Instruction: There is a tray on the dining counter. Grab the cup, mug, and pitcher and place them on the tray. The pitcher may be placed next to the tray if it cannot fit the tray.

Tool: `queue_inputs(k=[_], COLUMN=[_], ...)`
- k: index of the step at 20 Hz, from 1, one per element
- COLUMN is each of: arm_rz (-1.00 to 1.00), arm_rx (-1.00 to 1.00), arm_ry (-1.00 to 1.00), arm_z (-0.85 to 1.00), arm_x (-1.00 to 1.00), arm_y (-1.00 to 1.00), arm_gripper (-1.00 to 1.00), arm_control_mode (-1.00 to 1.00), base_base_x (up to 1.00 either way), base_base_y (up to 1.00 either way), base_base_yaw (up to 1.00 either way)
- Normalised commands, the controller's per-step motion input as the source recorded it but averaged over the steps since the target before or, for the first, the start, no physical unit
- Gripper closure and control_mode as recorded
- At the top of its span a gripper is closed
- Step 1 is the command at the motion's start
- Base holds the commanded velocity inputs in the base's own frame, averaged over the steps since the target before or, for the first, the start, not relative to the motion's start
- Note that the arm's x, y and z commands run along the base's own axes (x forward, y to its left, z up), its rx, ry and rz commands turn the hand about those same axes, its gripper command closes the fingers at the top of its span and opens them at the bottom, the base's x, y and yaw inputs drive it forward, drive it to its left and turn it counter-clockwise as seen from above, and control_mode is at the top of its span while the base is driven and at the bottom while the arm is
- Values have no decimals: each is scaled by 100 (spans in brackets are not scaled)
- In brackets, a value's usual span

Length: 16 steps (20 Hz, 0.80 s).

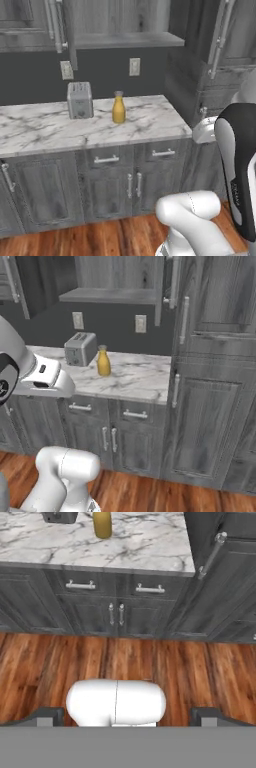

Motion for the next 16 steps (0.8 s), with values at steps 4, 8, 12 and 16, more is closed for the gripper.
queue_inputs(k=[4, 8, 12, 16], arm_rz=[0, 0, 0, 0], arm_rx=[0, 0, 0, 0], arm_ry=[0, 0, 0, 0], arm_z=[0, 0, 0, 0], arm_x=[0, 0, 0, 0], arm_y=[0, 0, 0, 0], arm_gripper=[-100, -100, -100, -100], arm_control_mode=[100, 100, 100, 100], base_base_x=[59, 60, 59, 45], base_base_y=[41, 40, 46, -2], base_base_yaw=[-1, -1, -3, 0])
